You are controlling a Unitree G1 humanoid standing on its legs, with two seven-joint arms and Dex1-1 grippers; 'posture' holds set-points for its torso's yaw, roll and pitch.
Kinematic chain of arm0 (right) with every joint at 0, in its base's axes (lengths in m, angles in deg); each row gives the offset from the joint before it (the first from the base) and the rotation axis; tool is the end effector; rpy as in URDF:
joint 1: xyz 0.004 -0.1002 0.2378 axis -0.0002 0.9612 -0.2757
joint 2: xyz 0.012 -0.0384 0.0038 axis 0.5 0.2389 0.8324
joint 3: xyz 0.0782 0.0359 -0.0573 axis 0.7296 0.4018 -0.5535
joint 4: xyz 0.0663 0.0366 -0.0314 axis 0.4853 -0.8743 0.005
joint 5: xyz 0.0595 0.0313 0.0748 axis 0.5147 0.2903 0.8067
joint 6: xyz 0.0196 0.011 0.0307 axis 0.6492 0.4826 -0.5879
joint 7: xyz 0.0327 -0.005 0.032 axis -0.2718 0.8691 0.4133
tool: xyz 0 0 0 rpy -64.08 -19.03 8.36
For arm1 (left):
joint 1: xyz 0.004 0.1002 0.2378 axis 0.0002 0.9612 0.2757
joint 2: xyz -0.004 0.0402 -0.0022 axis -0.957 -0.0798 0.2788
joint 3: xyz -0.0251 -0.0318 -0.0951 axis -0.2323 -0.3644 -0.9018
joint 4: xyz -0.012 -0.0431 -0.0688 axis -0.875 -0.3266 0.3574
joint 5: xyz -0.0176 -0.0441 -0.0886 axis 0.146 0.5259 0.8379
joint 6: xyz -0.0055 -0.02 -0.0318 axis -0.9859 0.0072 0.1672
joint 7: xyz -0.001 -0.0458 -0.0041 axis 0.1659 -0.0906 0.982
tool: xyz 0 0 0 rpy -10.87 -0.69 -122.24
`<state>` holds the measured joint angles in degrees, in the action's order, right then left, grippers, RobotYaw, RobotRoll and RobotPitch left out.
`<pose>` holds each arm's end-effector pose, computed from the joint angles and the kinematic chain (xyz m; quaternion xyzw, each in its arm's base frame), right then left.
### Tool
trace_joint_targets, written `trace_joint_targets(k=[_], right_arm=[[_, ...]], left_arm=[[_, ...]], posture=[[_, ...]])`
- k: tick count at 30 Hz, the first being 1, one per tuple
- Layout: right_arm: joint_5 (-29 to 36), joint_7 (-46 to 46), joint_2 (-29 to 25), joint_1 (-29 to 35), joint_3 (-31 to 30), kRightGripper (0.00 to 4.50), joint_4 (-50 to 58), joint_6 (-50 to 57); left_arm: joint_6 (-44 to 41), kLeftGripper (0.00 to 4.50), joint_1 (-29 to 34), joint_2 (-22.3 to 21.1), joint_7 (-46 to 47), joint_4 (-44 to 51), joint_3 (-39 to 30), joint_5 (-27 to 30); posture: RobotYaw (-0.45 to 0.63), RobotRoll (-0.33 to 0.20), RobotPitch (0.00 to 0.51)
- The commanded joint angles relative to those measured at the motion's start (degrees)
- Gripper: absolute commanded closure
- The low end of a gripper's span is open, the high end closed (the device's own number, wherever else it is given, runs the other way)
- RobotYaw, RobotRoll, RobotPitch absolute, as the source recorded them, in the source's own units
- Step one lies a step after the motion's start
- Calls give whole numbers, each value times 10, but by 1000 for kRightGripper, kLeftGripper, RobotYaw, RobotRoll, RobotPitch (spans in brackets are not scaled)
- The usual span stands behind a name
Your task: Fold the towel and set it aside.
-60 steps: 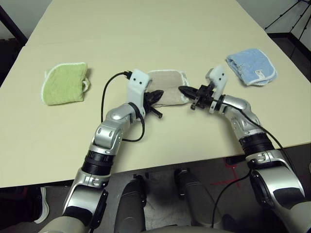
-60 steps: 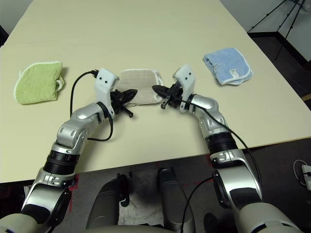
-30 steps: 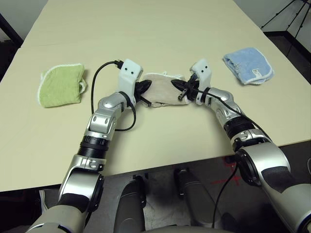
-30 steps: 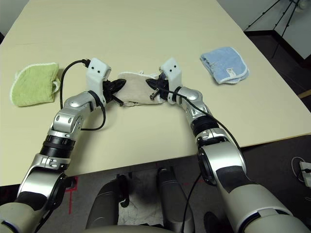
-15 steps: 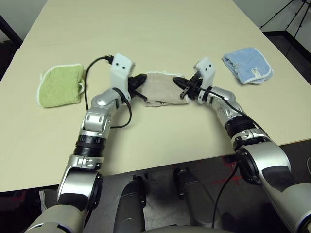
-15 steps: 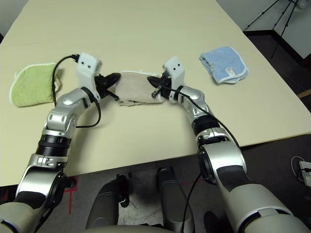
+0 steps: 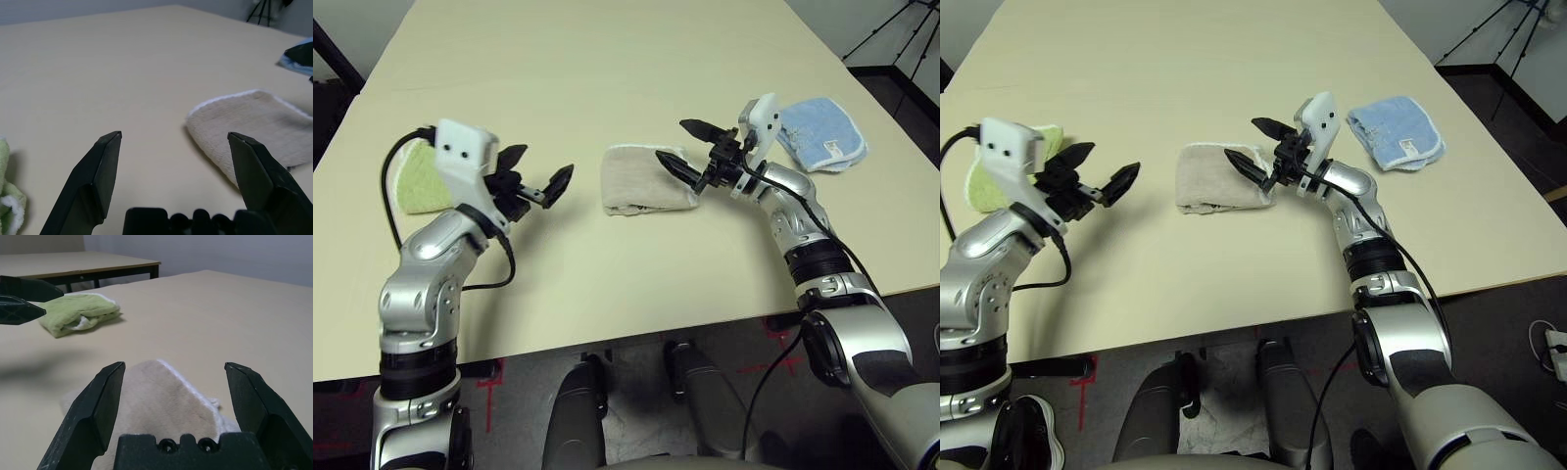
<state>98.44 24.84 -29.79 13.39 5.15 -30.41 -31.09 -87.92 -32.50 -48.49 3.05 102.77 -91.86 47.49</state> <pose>0.3388 -0.1643 0.1647 -0.0469 -0.1493 0.4689 0.8693 0.2199 0.2407 0.1862 0.0558 -0.0693 -0.2182 0.9718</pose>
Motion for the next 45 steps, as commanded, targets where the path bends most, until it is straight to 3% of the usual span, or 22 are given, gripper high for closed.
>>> trace_joint_targets(k=[1,7,15,25,33,39,45], right_arm=[[16,14,-15,30,-2,5,41,25],[24,20,-44,67,2,5,77,50],[40,11,-84,127,13,5,145,91],[117,-76,-135,218,55,5,302,328],[201,-139,-167,237,76,5,373,570],[240,-169,-176,228,91,5,381,674],[241,-187,-177,221,85,5,374,697]], left_arm=[[-13,41,46,-13,-37,43,-9,52],[-72,41,81,-37,-43,85,-15,123],[10,41,81,-68,-101,77,21,101],[92,41,85,-97,-144,32,30,72],[101,41,74,-97,-150,18,45,66],[103,41,71,-100,-152,16,50,65],[102,41,74,-103,-153,18,49,65]], posture=[[-40,0,165],[-39,0,169],[-52,0,166],[-83,0,170],[-103,0,175],[-106,0,178],[-102,0,180]])
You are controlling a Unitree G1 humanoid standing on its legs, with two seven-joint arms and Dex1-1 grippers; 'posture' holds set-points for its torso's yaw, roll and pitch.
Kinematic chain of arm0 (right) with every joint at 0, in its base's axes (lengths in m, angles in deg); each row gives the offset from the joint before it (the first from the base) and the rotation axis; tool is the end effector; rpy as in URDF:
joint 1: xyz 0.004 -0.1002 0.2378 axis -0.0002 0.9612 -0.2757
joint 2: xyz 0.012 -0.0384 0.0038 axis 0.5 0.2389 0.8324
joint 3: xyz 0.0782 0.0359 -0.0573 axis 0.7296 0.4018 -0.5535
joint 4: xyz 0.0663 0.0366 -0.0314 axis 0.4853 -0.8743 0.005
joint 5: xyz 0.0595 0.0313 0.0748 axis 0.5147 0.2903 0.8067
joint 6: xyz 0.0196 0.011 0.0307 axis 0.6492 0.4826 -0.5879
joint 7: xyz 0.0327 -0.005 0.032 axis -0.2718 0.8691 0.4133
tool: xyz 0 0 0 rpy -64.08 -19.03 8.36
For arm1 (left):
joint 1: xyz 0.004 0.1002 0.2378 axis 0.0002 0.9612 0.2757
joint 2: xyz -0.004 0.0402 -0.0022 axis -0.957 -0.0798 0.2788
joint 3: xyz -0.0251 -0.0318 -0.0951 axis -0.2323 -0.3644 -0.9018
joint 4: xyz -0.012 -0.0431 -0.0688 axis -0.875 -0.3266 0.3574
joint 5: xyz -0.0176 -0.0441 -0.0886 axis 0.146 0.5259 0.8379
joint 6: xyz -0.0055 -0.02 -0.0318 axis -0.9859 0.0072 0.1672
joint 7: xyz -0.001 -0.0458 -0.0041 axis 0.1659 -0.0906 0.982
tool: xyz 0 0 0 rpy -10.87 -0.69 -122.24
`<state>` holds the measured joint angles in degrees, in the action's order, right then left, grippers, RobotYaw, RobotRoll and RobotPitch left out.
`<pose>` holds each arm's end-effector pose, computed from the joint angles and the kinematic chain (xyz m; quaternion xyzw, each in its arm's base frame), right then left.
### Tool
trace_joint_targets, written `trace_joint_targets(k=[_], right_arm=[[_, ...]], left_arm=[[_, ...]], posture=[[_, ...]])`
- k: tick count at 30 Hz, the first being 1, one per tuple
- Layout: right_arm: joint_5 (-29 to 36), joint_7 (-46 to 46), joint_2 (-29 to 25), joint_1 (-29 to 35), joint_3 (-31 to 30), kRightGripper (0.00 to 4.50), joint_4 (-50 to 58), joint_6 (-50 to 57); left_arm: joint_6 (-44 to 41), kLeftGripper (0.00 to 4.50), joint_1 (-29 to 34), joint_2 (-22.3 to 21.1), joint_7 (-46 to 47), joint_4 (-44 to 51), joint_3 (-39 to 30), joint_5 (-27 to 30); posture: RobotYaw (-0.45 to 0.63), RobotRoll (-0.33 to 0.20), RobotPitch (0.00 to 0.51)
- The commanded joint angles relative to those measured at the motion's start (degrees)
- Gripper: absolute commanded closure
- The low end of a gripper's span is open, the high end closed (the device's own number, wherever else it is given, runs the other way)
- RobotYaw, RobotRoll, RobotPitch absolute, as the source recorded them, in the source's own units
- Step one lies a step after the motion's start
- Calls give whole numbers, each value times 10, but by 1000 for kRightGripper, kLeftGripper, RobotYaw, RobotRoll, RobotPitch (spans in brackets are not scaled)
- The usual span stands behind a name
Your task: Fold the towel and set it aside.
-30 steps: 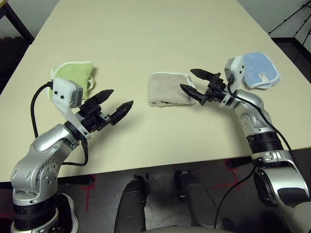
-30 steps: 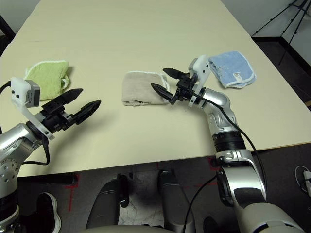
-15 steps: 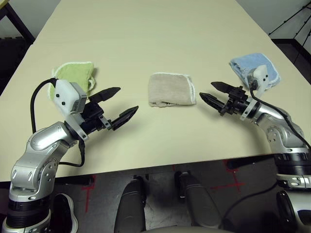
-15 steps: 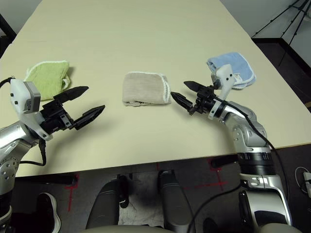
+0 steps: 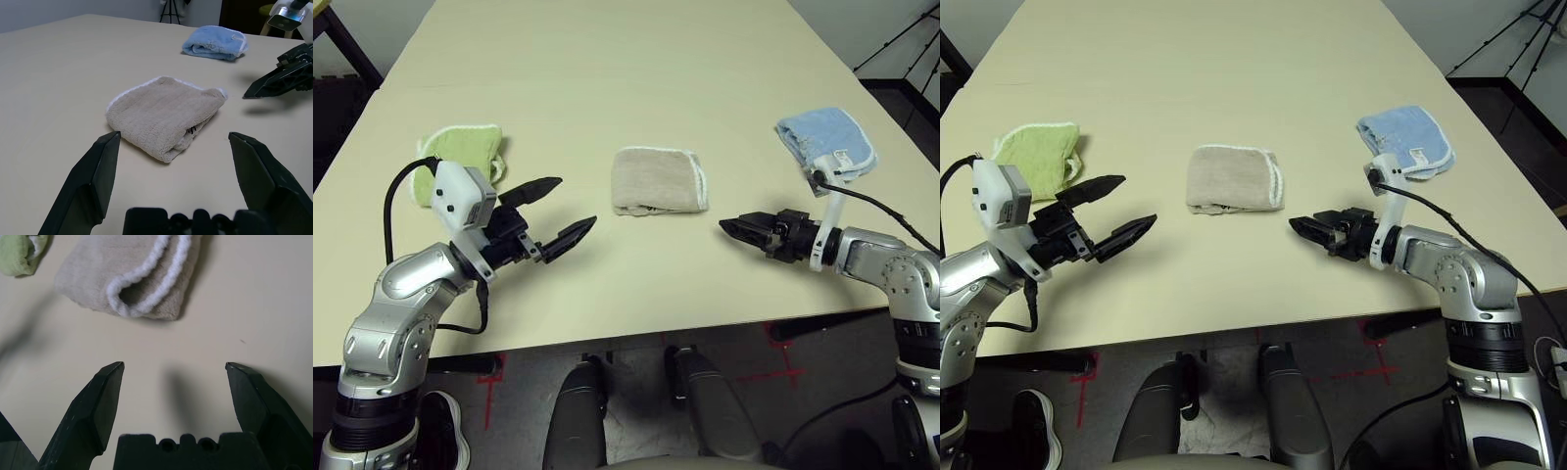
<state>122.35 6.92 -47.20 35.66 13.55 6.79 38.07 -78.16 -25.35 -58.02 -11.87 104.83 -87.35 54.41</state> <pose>0.2553 -0.2392 0.1481 0.1437 0.2401 0.3451 0.8959 0.2056 0.2431 0.1844 0.1136 -0.0659 -0.3958 0.9089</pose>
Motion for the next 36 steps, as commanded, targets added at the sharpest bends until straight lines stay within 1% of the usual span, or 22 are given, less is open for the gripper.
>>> trace_joint_targets(k=[1,9,14,17,21,30,36], right_arm=[[1,-11,2,-4,0,5,1,4],[7,-23,22,-14,2,5,-6,11],[17,-34,29,-15,13,5,-12,30],[25,-54,38,-16,32,5,-20,53],[27,-76,51,-21,41,5,-27,67],[4,-111,87,-57,15,5,-53,42],[-15,-116,106,-83,-2,5,-84,17]], left_arm=[[4,41,3,-9,-4,-1,4,-5],[5,41,0,-9,-8,7,-14,20],[10,41,-2,-10,-10,5,-11,18],[14,41,-5,-9,-10,1,-6,13],[20,41,-8,-9,-11,-3,1,5],[23,41,-11,-8,-10,-7,9,-2],[24,41,-2,-8,-8,-3,8,-5]], posture=[[-102,0,180],[-85,0,185],[-84,0,187],[-88,0,188],[-92,0,189],[-82,0,198],[-71,0,200]])
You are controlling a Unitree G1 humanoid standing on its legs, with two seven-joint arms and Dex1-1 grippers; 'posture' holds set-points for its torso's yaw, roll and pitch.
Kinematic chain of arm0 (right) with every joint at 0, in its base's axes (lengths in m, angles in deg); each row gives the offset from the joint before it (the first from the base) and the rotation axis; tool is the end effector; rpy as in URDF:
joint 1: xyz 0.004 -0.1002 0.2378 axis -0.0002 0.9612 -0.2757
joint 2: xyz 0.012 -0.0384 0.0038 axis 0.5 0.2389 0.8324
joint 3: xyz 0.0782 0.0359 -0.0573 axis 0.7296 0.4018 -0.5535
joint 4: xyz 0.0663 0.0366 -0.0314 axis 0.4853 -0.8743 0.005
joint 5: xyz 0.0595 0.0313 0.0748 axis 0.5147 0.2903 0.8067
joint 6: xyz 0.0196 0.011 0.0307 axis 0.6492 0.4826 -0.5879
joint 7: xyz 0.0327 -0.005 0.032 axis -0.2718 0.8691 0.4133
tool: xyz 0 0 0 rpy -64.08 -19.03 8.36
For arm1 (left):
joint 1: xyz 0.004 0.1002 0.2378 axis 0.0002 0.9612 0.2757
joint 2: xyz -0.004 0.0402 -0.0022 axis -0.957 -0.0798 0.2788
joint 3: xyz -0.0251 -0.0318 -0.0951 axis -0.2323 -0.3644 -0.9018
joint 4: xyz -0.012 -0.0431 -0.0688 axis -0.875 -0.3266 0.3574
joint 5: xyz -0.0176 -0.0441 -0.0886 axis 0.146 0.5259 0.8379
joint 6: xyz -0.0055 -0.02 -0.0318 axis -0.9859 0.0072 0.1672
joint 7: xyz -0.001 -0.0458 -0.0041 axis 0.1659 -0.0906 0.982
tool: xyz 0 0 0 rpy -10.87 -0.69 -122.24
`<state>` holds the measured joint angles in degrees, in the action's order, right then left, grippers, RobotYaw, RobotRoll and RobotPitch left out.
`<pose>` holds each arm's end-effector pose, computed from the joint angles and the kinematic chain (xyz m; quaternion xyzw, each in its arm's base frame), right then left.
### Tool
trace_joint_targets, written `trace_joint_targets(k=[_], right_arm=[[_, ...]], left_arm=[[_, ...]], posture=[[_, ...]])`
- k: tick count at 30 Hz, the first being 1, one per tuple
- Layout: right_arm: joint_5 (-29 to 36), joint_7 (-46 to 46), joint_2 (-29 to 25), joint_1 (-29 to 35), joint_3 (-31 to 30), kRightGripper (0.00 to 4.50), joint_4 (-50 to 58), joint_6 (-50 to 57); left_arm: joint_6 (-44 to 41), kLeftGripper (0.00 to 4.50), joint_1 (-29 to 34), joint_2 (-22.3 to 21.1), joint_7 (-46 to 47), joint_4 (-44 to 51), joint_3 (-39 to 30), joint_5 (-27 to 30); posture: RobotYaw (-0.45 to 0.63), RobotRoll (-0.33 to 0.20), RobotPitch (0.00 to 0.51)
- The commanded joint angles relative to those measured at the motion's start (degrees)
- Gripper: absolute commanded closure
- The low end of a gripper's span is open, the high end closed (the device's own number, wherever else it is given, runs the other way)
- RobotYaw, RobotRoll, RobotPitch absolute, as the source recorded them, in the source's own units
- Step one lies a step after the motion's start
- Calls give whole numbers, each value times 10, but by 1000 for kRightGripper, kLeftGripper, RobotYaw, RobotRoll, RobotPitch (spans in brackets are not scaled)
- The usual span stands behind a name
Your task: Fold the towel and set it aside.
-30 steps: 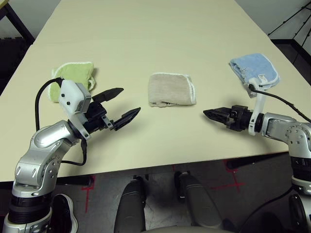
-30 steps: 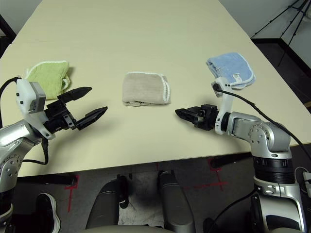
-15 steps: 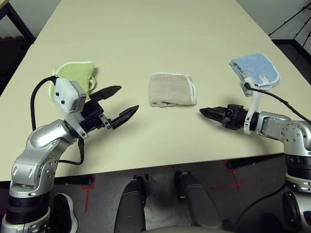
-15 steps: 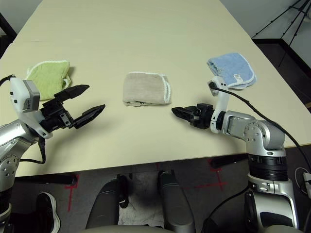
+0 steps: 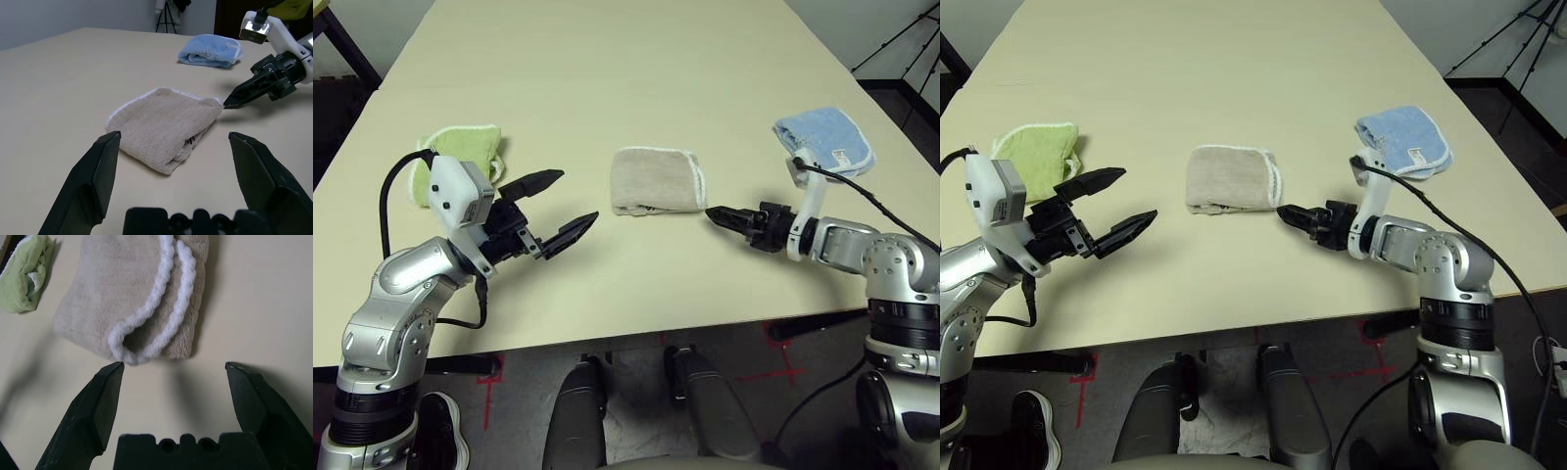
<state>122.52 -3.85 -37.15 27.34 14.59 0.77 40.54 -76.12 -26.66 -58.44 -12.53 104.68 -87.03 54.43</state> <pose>0.2799 -0.2033 0.1506 0.1975 0.2387 0.3203 0.8952 0.2075 0.2416 0.1904 0.1262 -0.0885 -0.4046 0.9014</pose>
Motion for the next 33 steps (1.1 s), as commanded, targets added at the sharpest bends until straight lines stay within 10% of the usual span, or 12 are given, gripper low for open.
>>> trace_joint_targets(k=[1,33], right_arm=[[-19,-9,7,-3,-16,5,-28,-12],[30,-13,-11,-12,68,5,-56,69]], left_arm=[[4,41,12,-4,-2,-1,5,-6],[15,41,8,-18,-28,-24,25,-25]], posture=[[-69,0,200],[-84,0,200]])
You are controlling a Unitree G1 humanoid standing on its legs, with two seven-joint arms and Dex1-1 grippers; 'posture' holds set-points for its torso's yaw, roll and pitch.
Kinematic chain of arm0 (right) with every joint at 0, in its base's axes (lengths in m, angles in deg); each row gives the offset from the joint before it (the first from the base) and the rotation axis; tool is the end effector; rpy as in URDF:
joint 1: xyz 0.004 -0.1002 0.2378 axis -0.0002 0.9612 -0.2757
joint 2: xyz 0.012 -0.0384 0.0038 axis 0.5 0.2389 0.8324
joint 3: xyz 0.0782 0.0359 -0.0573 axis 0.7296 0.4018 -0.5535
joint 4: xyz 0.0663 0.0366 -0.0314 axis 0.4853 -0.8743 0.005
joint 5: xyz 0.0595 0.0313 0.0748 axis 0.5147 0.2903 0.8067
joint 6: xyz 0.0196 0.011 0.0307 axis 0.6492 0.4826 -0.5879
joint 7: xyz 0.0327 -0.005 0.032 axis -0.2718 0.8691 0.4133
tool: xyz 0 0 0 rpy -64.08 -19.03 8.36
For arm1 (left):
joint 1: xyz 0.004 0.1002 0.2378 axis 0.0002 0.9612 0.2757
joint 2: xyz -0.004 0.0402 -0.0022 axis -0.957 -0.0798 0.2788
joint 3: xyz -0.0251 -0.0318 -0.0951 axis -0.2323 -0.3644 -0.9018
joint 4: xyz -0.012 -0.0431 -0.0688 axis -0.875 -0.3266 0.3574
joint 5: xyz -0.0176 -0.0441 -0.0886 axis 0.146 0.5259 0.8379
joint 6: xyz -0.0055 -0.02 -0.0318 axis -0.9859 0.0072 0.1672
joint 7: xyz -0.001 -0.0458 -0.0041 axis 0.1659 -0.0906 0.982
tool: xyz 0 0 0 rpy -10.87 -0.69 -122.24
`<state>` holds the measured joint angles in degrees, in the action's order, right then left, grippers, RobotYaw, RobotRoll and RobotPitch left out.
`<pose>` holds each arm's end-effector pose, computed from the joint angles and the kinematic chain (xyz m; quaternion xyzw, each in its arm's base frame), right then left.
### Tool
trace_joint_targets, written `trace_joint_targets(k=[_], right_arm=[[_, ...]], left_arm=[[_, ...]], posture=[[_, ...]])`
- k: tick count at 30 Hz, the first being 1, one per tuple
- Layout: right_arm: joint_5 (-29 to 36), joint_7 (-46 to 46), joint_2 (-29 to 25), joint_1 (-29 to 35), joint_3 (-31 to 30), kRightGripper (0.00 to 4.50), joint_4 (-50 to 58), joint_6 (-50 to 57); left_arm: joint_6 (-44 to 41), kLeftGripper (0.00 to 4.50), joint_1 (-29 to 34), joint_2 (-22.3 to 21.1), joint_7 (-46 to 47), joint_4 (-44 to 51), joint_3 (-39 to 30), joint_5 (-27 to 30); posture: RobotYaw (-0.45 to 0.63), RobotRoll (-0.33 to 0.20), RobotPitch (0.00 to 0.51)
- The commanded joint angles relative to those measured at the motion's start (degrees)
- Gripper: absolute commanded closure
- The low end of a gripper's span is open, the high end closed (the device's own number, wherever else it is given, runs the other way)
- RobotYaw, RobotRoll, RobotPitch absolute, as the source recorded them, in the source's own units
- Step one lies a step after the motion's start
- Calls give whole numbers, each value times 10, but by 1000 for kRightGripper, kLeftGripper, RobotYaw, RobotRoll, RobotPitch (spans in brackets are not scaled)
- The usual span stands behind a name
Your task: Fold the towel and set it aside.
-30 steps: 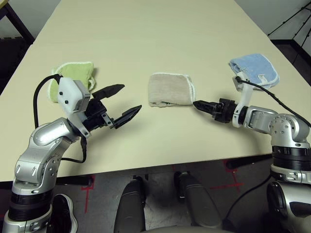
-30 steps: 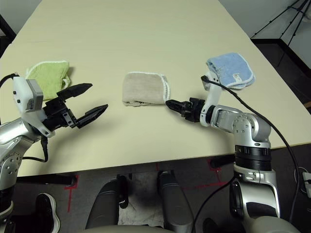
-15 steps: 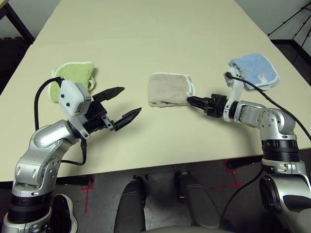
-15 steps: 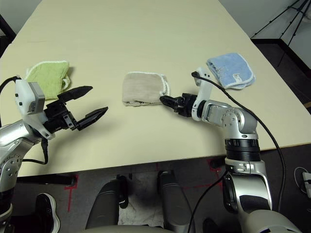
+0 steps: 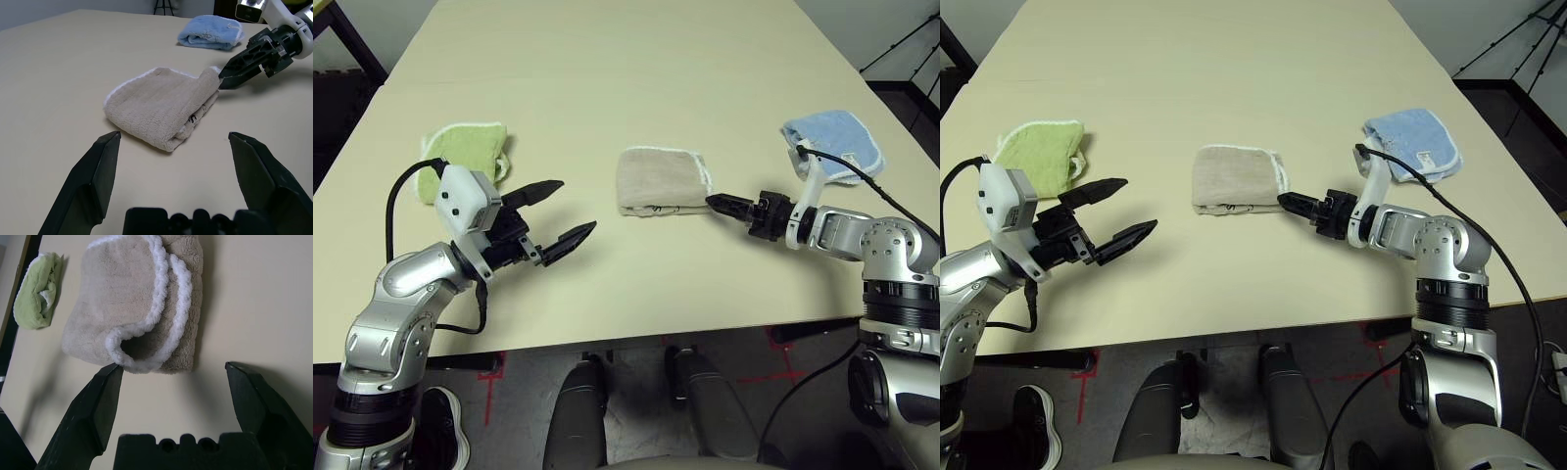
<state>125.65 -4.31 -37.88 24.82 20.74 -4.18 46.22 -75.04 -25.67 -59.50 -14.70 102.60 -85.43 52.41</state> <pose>0.2825 -0.2200 0.1532 0.2603 0.2592 0.3087 0.8774 0.2095 0.2444 0.1825 0.1390 -0.0593 -0.4151 0.8971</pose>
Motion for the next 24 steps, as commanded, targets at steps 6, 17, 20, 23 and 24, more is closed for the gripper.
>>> trace_joint_targets(k=[6,17,20,23,24], right_arm=[[17,22,-25,20,7,5,1,25],[34,16,-22,4,18,5,-1,35],[28,8,-13,0,11,5,-4,32],[25,0,-4,-9,7,5,-8,29],[24,-2,1,-15,6,5,-11,29]], left_arm=[[6,41,-2,-9,-10,-7,9,-8],[15,41,3,-6,-13,-13,16,-15],[18,41,5,-5,-13,-14,18,-17],[21,41,7,-4,-13,-15,20,-19],[22,41,8,-4,-13,-16,21,-20]], posture=[[-84,0,197],[-87,0,198],[-85,0,201],[-78,0,203],[-78,0,203]])
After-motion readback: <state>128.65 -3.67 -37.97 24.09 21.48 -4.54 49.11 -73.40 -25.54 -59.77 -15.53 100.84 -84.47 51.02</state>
